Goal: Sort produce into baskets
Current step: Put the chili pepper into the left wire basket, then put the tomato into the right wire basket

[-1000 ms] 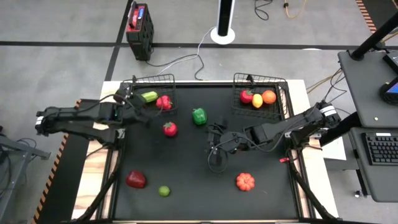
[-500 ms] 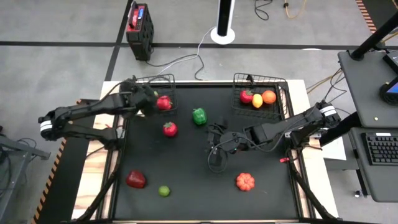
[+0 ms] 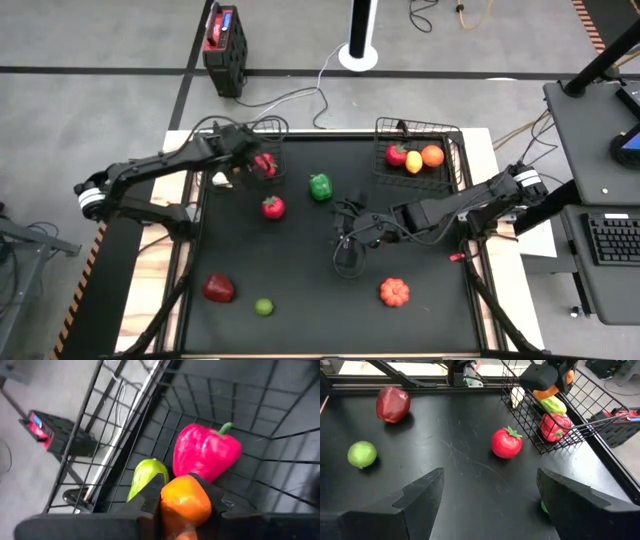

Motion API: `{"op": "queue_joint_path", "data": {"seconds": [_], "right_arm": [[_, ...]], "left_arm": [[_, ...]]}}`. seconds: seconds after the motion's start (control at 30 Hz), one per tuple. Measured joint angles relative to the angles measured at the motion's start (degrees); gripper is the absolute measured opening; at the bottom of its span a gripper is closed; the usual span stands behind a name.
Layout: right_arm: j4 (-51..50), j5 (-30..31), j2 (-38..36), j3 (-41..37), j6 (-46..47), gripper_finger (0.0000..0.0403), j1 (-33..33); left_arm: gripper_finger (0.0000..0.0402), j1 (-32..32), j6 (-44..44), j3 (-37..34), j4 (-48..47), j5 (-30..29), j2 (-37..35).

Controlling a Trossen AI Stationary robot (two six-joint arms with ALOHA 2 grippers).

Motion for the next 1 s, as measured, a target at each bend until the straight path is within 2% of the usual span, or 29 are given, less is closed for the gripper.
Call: {"op": "queue_joint_path", "data": {"seconds": [0.43,0.63,0.83,1.0], "right_arm": [[0.01,0.0,0.02,-0.24,0.36,0.0314,0.0],[-0.02,0.0,0.02,-0.28,1.17,0.0313,0.0],[0.0,0.01,0.02,-0.28,1.26,0.0309,-0.06],[0.02,0.01,0.02,-0.36,2.4,0.031,-0.26]], "left_arm": [[0.0146,0.24,-0.15,0.01,0.5,-1.33,2.7],[0.0169,-0.58,-1.08,0.02,0.42,-1.33,1.03],[0.0171,-4.94,-7.01,0.02,-0.14,-1.33,-4.09],[0.0171,-12.51,-14.04,-0.24,0.1,-1.31,-8.87]]}}
